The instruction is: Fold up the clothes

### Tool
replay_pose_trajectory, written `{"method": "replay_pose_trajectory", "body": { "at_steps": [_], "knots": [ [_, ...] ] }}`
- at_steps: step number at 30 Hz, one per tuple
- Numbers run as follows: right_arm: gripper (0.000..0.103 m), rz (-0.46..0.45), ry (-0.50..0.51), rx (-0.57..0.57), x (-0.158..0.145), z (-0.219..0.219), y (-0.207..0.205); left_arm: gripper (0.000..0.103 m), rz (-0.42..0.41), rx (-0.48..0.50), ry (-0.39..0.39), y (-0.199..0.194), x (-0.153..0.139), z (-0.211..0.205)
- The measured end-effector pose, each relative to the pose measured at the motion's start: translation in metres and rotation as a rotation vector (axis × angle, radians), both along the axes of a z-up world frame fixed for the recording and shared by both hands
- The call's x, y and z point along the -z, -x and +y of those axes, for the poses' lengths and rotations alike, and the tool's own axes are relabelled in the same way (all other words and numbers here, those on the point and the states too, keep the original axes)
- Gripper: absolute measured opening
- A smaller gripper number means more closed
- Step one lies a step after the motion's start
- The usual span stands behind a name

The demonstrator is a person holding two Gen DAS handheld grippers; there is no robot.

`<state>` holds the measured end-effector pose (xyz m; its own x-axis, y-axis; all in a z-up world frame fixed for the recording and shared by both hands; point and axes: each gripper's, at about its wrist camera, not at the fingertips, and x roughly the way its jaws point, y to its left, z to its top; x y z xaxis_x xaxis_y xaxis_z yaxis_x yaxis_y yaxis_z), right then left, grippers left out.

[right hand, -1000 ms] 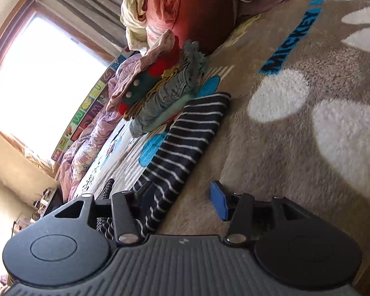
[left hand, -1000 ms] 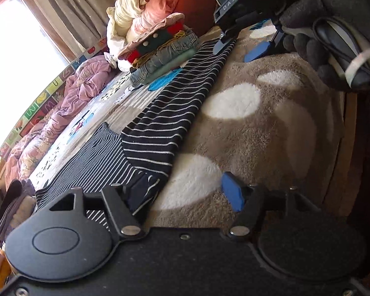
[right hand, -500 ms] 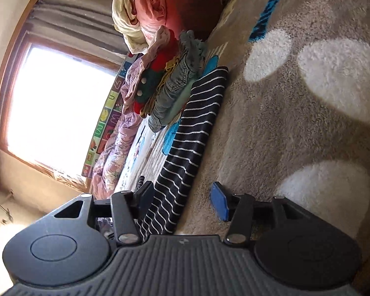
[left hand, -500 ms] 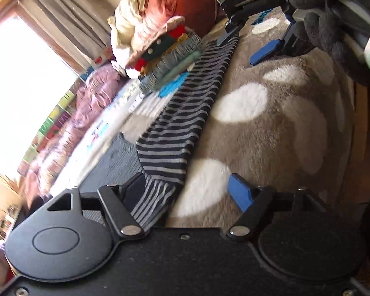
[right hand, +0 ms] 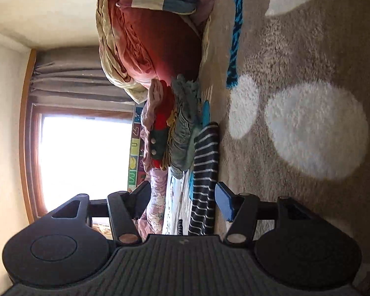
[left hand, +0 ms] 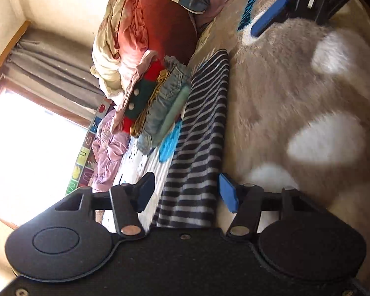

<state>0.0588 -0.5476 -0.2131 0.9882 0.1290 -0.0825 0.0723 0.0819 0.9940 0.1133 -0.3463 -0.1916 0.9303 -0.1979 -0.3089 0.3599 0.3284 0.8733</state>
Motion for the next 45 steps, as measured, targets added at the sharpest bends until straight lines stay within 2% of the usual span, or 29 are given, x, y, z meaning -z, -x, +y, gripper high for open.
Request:
{"method": "replay_pose_trajectory", "body": {
  "at_steps": [2, 3, 6, 14, 25, 28, 32, 39, 45],
  "knots": [
    [0.06, -0.014, 0.0, 0.038, -0.001, -0.012, 0.005, 0.054, -0.003, 0.009, -0.019, -0.009, 0.002, -0.013],
    [0.06, -0.016, -0.003, 0.054, -0.001, -0.016, 0.007, 0.048, -0.005, 0.013, -0.029, -0.013, 0.003, -0.02],
    [0.06, -0.007, -0.03, 0.077, 0.005, -0.025, 0.008, 0.044, -0.009, 0.02, -0.052, -0.026, 0.005, -0.038],
    [0.059, 0.009, -0.065, 0.101, 0.015, -0.036, -0.004, 0.043, -0.02, 0.042, -0.089, -0.049, 0.006, -0.078],
    [0.058, -0.007, -0.123, 0.174, 0.024, -0.043, 0.001, 0.032, -0.005, 0.021, -0.139, -0.083, 0.008, -0.123],
    [0.058, -0.012, -0.126, 0.193, 0.025, -0.046, 0.003, 0.025, 0.019, 0.002, -0.147, -0.091, 0.008, -0.134],
    [0.058, -0.015, -0.123, 0.214, 0.026, -0.048, 0.005, 0.006, 0.062, -0.028, -0.164, -0.1, 0.011, -0.145],
    [0.06, -0.02, -0.052, 0.201, 0.019, -0.045, 0.004, 0.003, 0.098, -0.049, -0.031, -0.093, -0.023, -0.126],
    [0.061, -0.063, 0.026, 0.148, 0.007, -0.035, 0.007, 0.003, 0.218, -0.081, 0.235, -0.096, -0.092, -0.073]
  ]
}}
